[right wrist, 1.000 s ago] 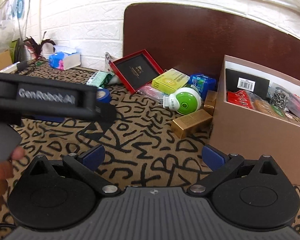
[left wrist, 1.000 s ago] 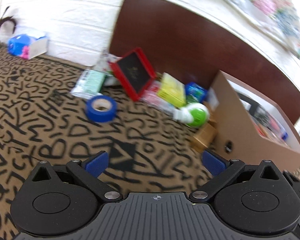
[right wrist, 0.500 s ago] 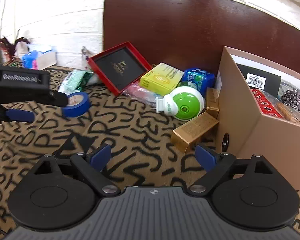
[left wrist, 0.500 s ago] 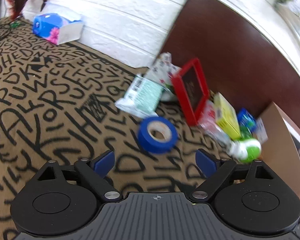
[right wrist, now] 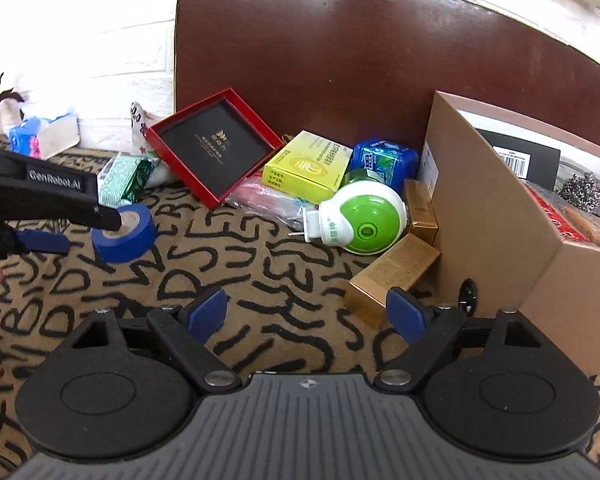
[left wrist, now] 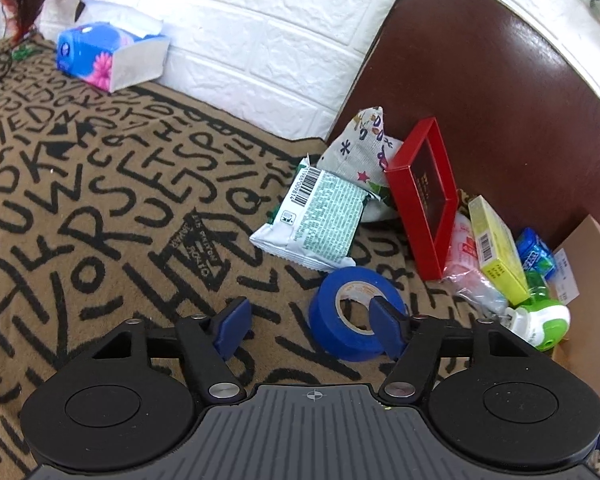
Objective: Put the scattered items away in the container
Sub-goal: 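Grasp the blue tape roll with the left gripper while the right gripper grasps the small gold box, then lift and carry the tape roll and gold box with both grippers over the box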
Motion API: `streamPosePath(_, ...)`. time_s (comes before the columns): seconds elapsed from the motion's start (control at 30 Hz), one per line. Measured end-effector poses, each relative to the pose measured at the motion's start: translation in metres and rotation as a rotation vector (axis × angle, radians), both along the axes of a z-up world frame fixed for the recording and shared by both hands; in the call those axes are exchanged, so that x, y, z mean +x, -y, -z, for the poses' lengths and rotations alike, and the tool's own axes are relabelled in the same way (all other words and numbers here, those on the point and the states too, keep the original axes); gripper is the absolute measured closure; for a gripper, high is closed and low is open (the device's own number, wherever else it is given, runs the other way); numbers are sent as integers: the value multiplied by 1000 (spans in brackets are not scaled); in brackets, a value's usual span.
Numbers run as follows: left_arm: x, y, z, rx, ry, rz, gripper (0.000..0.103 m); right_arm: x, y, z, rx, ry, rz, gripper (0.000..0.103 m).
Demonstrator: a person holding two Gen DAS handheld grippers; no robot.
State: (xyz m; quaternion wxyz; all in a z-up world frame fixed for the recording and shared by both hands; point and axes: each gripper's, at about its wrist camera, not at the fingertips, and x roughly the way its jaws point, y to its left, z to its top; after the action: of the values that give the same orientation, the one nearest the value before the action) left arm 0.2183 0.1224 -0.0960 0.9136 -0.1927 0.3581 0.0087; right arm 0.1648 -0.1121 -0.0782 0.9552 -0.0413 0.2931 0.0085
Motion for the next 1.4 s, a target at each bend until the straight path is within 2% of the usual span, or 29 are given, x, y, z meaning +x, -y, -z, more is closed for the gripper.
streamPosePath(0.1, 4, 3, 0, 53, -1, 16, 36, 7, -4, 6, -22, -10, 92, 15)
streamPosePath(0.27, 10, 5, 1, 88, 0, 27, 38, 13, 2, 13, -2, -2, 225, 15)
streamPosePath(0.33, 13, 9, 1, 117, 3, 45, 63, 17, 6, 15, 32, -6, 272, 15)
streamPosePath(0.4, 13, 13, 1, 103, 4, 82, 77, 23, 9, 17, 71, -17, 307, 15)
streamPosePath(0.47, 13, 16, 2, 102, 4, 103, 76, 29, 11, 20, 100, -15, 356, 16)
streamPosePath(0.5, 13, 18, 3, 110, 7, 105, 65, 31, 11, 21, 110, -14, 382, 17)
streamPosePath(0.6, 13, 21, 3, 126, 10, 118, 65, 34, 9, 25, 108, -10, 422, 17)
streamPosePath(0.67, 13, 21, 3, 134, 10, 128, 75, 34, 16, 28, 151, -13, 457, 23)
streamPosePath(0.7, 13, 21, 3, 135, 8, 128, 80, 32, 19, 27, 164, 0, 482, 32)
streamPosePath(0.73, 13, 19, 3, 129, 7, 130, 81, 30, 21, 27, 174, 9, 495, 41)
streamPosePath(0.77, 12, 18, 3, 118, 4, 129, 82, 27, 24, 27, 188, 15, 493, 45)
streamPosePath(0.83, 10, 17, 3, 106, -2, 131, 84, 22, 29, 26, 214, 18, 440, 65)
streamPosePath(1.0, -3, 26, 2, 116, -12, 155, 84, 10, 36, 24, 238, 3, 362, 66)
streamPosePath(1.13, -20, 33, 1, 123, -21, 189, 84, -10, 37, 20, 225, -32, 244, 67)
streamPosePath(1.4, -67, 55, -2, 175, -51, 311, 84, -75, 47, 15, 118, -106, 17, 67)
